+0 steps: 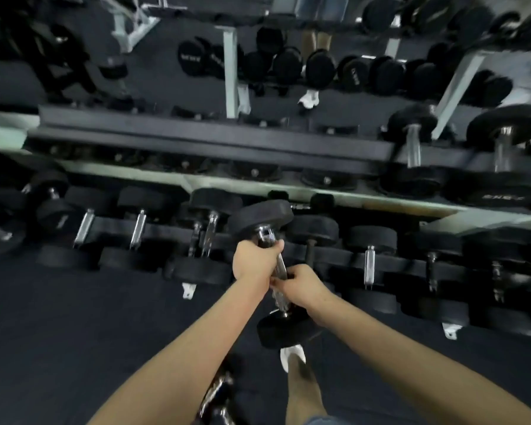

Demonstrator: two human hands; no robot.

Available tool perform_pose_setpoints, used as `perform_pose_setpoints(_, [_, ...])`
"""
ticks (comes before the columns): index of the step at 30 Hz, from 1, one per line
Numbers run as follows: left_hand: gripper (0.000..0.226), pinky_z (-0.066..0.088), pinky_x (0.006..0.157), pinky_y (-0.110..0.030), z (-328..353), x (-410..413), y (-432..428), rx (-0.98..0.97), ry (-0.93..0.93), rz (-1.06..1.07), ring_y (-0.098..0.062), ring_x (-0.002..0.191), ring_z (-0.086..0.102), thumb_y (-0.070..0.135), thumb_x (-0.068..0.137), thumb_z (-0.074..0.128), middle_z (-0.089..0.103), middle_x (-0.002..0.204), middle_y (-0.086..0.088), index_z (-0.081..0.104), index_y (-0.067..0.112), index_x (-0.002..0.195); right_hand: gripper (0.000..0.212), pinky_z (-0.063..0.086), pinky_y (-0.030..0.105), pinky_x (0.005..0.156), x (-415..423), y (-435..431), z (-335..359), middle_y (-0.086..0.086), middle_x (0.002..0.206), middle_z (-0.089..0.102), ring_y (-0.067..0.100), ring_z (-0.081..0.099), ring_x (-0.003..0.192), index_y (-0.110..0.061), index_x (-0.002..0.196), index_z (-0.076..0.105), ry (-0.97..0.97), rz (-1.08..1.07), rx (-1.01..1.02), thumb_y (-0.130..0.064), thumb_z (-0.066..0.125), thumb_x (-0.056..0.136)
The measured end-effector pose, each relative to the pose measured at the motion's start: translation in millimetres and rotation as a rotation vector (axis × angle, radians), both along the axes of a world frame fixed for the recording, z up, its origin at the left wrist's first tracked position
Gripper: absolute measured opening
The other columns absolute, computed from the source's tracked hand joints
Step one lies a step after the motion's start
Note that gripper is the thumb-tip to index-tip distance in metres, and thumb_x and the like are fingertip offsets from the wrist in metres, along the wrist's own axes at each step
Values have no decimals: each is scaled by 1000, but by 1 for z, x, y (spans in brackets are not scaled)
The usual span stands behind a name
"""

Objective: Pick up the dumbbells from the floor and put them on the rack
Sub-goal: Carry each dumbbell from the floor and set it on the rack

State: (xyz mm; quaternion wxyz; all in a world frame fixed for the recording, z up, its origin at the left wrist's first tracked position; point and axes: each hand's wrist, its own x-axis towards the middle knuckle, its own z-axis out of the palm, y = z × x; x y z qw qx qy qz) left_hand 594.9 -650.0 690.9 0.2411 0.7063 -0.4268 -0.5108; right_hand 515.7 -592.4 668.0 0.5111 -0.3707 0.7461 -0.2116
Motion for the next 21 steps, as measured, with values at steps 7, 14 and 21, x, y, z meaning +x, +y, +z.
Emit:
perform_pose_setpoints(7, [12, 56, 81, -35, 37, -99, -122, -20, 10, -94, -24, 85, 70, 28, 75, 75, 70, 79, -2, 66, 21, 73, 40, 57, 52, 79, -87, -116, 22, 6, 67, 70, 32, 71, 75, -21, 62, 61, -27, -155, -53, -60, 61, 52])
perform_pose_setpoints(14, [26, 51, 80, -32, 42, -189, -234, -46, -94, -253, -25, 96, 68, 30, 79, 71, 73, 100, -7, 70, 13, 99, 48, 56, 46, 77, -161, -217, 24, 4, 71, 74, 25, 71, 73, -18, 68, 67, -90, -351, -61, -58, 54, 46])
perform_pose_setpoints(21, [20, 44, 58, -26, 16, -258, -298, 11, -195, -485, -22, 76, 62, 33, 81, 69, 63, 68, 4, 68, 16, 91, 20, 38, 34, 62, -207, -268, 4, 2, 63, 60, 16, 52, 62, -14, 67, 62, -200, -569, -50, -26, 66, 83])
